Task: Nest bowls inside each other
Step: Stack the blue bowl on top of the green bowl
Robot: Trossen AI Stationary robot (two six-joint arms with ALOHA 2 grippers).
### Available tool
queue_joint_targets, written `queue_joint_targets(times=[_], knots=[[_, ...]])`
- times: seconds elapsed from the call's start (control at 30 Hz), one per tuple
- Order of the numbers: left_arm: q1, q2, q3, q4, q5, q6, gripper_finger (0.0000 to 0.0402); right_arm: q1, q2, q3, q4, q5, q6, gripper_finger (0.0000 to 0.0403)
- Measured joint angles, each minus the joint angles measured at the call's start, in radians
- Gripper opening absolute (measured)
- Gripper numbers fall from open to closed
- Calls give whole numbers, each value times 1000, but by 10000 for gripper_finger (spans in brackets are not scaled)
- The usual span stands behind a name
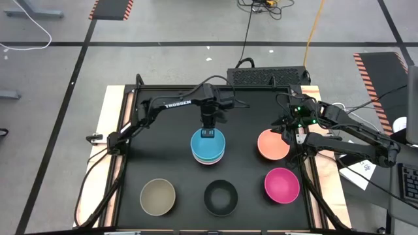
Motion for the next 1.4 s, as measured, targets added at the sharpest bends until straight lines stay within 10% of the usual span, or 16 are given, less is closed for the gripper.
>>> queue_joint_targets(times=[1.13,1.4], knots=[[-71,-4,-49,26,-177,-68,5,0,0,0,0,0,0,146],[-71,2,-54,38,-211,-85,62,0,0,0,0,0,0,146]])
